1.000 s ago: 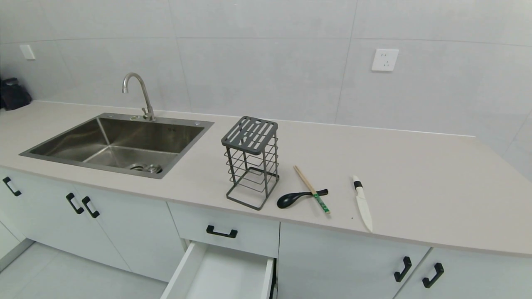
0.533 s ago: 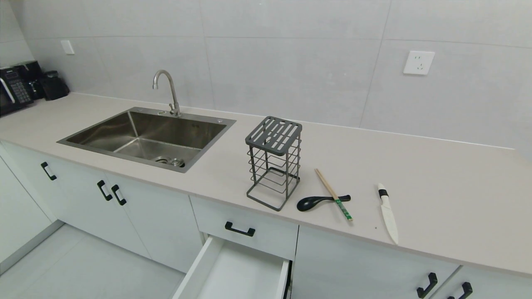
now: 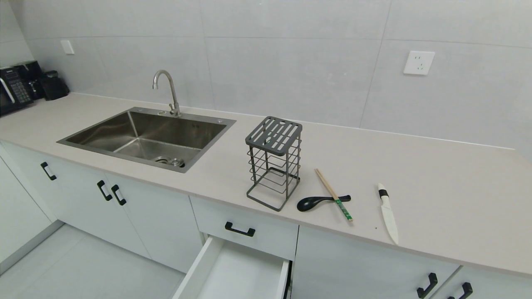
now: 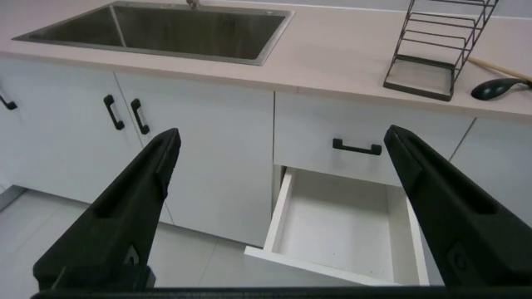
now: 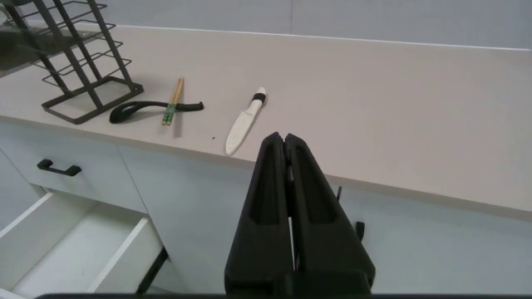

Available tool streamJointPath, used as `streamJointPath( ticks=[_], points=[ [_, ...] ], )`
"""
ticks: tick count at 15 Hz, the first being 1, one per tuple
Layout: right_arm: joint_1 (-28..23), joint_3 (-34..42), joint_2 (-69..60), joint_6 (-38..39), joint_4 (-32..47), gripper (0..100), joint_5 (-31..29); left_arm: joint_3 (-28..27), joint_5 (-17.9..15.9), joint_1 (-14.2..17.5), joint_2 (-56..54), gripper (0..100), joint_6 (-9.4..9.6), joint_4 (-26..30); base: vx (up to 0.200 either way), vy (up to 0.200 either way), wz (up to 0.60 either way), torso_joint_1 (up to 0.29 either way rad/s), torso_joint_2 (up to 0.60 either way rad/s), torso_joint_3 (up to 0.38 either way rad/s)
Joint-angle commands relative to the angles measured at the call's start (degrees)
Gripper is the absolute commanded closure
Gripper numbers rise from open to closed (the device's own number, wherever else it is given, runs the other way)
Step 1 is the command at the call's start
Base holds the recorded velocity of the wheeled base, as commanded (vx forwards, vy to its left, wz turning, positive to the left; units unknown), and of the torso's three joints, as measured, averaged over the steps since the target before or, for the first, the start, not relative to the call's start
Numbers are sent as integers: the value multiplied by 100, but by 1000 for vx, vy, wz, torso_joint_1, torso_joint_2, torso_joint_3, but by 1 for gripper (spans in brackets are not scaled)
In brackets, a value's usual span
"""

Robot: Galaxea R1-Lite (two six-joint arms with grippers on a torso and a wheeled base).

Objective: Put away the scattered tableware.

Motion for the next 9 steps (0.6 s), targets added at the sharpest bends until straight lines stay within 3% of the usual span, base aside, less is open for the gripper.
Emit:
streamJointPath(
  ticks=[1,6,9],
  points=[
    [-4,1,5,4,0,100,2,0,0,1,7,0,-1,-4,0,0,0,0,0,0],
    [5,1,5,4,0,100,2,0,0,1,7,0,-1,-4,0,0,0,136,-265,-125],
    [-4,1,5,39,8,100,2,0,0,1,7,0,-1,-4,0,0,0,9,-27,-11]
  ],
)
